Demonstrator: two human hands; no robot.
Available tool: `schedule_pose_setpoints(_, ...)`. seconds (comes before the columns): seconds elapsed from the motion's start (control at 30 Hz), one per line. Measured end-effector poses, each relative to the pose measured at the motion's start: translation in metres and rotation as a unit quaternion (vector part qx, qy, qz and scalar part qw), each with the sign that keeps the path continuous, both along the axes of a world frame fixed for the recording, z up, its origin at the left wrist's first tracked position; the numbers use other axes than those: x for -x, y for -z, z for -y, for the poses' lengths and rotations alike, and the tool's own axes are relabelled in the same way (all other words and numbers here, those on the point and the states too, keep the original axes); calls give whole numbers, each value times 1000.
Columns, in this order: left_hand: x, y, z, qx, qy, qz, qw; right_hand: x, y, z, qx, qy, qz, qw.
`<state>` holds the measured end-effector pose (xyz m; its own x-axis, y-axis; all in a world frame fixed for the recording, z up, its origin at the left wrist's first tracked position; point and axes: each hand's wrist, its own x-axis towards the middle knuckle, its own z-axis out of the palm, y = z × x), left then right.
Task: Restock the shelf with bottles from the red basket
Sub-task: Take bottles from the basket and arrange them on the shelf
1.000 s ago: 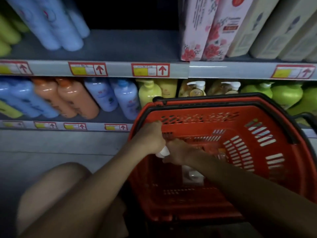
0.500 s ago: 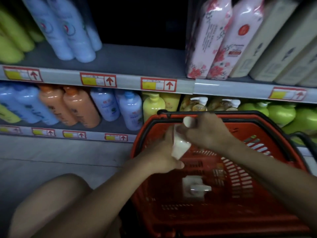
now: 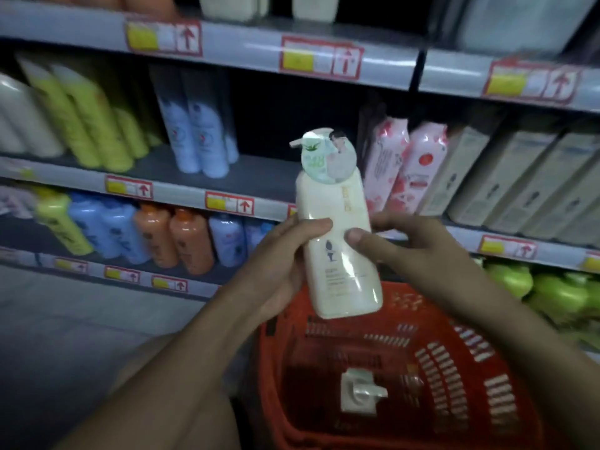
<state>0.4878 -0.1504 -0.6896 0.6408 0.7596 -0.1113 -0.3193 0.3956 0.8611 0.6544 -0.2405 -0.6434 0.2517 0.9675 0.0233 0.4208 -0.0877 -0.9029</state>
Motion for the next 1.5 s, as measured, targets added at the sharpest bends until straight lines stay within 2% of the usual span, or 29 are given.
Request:
schedule_pose_setpoints(0.07,8,-25,-4,-26,2,36,999,9,-4,-2,-33,-12,-94,995)
schedule_pose_setpoints(0.2,12,-72,-16,-108,-28,62,992,15,-32,-22,-119,-24,-124,985)
schedule_pose_setpoints(0.33,14,-120,-44,-246,-89,15,965,19,-67,-52,-191,-2,-161,968)
schedule_pose_setpoints(0.43,14,-159,-62,-293,-133,17,947,24,-98,-74,-249,7,-188,950)
schedule_pose_setpoints(0.5,11,-183,-74,-347,-174,-9,921,27,-115,-89,-282,10,-208,936)
schedule_pose_setpoints(0.6,2,-208,-94,-426,-267,-75,861,26,-138,-116,-335,31,-201,920)
schedule_pose_setpoints(0.7,-14,-215,-118,-422,-372,-112,819,18,-154,-149,-375,47,-174,909)
schedule_pose_setpoints(0.8,-33,-214,-139,-400,-392,-81,825,11,-164,-179,-394,59,-164,903)
schedule_pose_setpoints(0.93,-56,-215,-166,-417,-428,-98,796,3,-169,-217,-386,81,-131,910)
schedule_pose_setpoints(1.1,-65,-201,-191,-422,-449,-126,778,-9,-171,-248,-298,79,-94,947)
schedule_pose_setpoints(1.27,-64,-189,-192,-462,-441,-158,753,-24,-174,-250,-237,79,-56,967)
schedule_pose_setpoints(1.4,-59,-187,-182,-479,-435,-185,740,-28,-175,-242,-190,113,73,972)
schedule_pose_setpoints(1.5,-49,-185,-183,-485,-449,-205,722,-38,-179,-237,-145,117,91,978)
